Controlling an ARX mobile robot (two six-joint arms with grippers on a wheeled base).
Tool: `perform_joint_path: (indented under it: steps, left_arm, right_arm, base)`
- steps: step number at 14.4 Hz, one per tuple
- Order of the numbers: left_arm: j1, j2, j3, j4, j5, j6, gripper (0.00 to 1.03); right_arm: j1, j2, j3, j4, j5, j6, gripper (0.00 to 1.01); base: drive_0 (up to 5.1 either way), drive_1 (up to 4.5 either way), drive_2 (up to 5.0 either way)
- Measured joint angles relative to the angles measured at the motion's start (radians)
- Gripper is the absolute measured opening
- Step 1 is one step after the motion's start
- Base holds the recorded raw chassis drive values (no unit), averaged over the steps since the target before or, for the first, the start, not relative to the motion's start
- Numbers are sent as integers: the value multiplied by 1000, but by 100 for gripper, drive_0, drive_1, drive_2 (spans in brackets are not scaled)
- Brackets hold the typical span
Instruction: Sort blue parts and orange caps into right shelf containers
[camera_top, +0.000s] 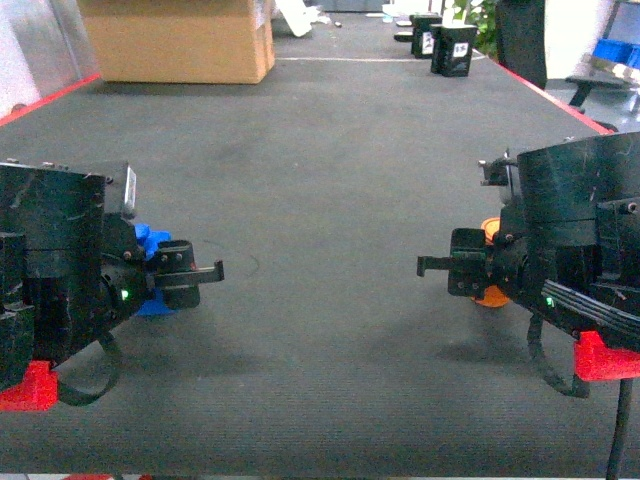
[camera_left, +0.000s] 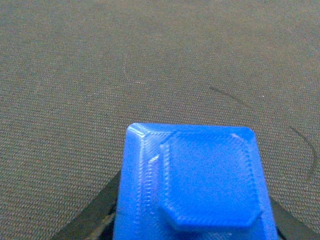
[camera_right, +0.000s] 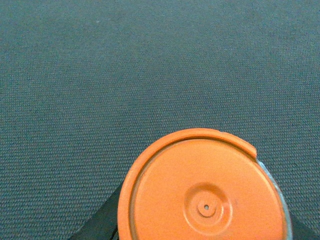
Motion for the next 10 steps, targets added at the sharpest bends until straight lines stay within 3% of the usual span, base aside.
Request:
perform_joint_path:
  steps: [1,7,9,10]
  left_arm:
    - [-2,0,1,0,0,0,45]
    - [-3,-39,-42,64,-16,1,44]
    - [-10,-137,-101,130,-39,14,44]
    - [-10,-286,-171,199,-78,61,44]
  right_arm:
    - [0,0,0,0,0,0,46]
    - [6,-66,-77,87,27,-22,46]
    - [7,-187,-147,148,52,-42,46]
    - [15,-335,-242,197,92,-66,46]
  base:
    - [0,0,0]
    - [0,0,0]
    - [0,0,0]
    - [0,0,0]
